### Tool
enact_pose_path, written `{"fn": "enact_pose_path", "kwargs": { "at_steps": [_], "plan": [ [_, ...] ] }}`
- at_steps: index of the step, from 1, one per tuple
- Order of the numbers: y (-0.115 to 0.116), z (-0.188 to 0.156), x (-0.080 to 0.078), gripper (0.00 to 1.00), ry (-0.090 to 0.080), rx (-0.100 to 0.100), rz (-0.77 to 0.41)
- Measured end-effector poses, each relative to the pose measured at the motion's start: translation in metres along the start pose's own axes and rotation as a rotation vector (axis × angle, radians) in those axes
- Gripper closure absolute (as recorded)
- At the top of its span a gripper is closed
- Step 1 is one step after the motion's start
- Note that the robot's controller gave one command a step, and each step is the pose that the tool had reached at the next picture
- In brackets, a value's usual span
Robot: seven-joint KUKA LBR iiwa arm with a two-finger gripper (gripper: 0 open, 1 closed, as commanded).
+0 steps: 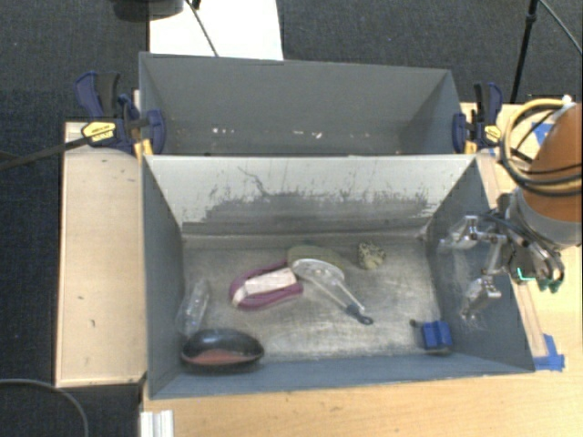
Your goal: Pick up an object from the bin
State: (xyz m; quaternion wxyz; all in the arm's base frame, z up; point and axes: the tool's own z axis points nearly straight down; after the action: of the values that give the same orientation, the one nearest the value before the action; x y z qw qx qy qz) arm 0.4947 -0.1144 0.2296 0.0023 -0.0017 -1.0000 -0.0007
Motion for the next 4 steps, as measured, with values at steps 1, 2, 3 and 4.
{"fn": "enact_pose_path", "kwargs": {
  "at_steps": [1, 2, 3, 4],
  "plan": [
    [-0.029, 0.154, 0.008, 0.00, -0.027, 0.004, -0.597],
    [-0.031, 0.128, 0.014, 0.00, -0.010, 0.004, -0.521],
    [-0.027, 0.127, 0.016, 0.00, -0.009, 0.004, -0.635],
    [-0.027, 0.153, 0.008, 0.00, -0.028, 0.004, -0.655]
  ]
}}
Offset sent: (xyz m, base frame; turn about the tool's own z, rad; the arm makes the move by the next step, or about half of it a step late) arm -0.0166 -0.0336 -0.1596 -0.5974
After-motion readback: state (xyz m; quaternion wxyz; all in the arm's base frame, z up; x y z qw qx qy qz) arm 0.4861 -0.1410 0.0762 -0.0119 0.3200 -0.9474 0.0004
